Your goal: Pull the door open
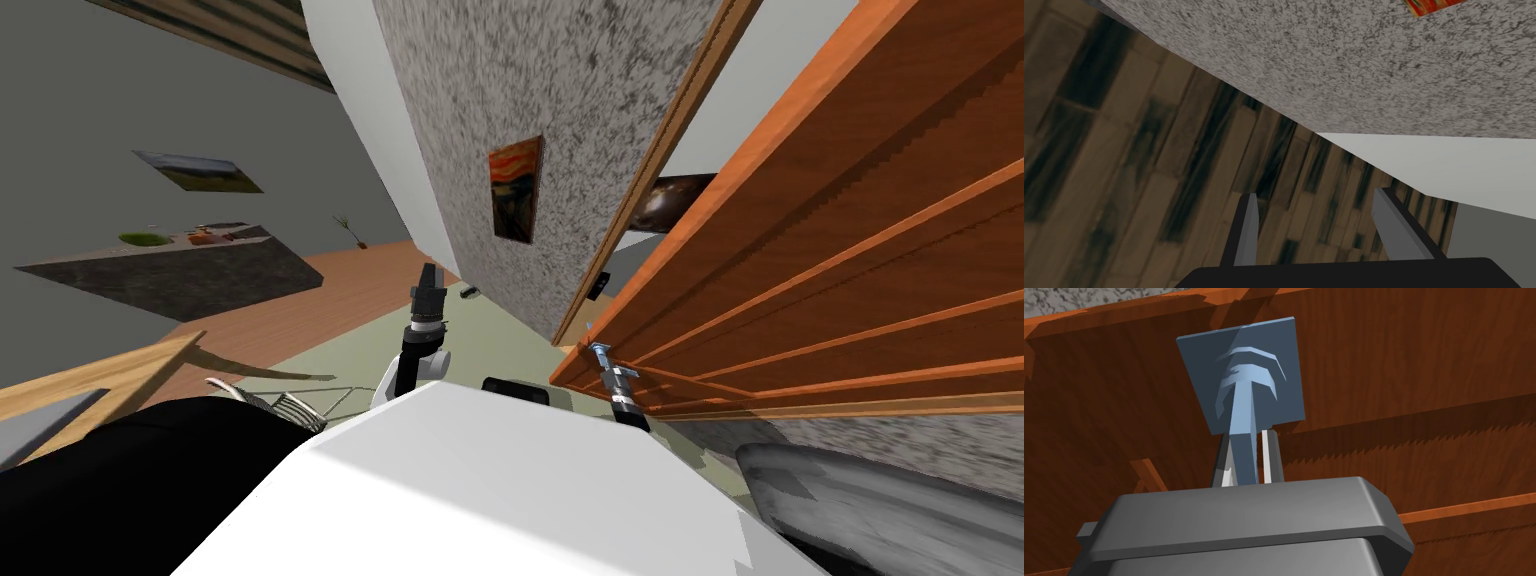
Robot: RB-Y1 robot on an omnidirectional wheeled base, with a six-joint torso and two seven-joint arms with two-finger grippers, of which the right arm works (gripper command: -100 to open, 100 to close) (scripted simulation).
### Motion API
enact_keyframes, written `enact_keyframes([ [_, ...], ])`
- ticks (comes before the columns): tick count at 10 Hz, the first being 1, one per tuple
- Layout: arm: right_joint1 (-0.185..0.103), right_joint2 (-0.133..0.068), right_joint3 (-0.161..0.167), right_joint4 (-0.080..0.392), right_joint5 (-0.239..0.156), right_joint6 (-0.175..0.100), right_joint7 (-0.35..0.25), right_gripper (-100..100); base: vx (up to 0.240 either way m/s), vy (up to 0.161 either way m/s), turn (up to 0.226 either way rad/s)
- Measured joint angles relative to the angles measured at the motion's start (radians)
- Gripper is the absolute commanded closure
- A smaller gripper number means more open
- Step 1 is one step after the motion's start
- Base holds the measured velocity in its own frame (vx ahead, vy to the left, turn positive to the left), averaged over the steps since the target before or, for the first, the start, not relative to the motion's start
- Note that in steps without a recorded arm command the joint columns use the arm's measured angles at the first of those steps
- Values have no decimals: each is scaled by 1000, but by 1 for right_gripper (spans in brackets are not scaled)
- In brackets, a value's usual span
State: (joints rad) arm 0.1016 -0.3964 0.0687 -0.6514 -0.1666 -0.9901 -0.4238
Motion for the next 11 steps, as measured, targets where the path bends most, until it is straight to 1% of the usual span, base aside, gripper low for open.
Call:
enact_keyframes([
  [1,4,-9,4,13,1,-17,-7,100,-256,-87,226],
  [3,19,-22,14,11,4,-47,-22,100,-255,-65,184],
  [4,25,-31,21,23,6,-69,-32,100,-247,-63,178],
  [5,42,-39,28,21,8,-86,-41,100,-206,-67,130],
  [6,58,-47,35,15,11,-95,-50,100,-190,-71,120],
  [7,60,-50,42,27,14,-111,-57,100,-216,-49,166],
  [8,61,-56,46,40,15,-130,-63,100,-100,-18,35],
  [10,65,-58,50,49,16,-142,-66,100,-178,-59,177],
  [11,76,-64,50,38,15,-147,-69,100,-222,-103,183],
])
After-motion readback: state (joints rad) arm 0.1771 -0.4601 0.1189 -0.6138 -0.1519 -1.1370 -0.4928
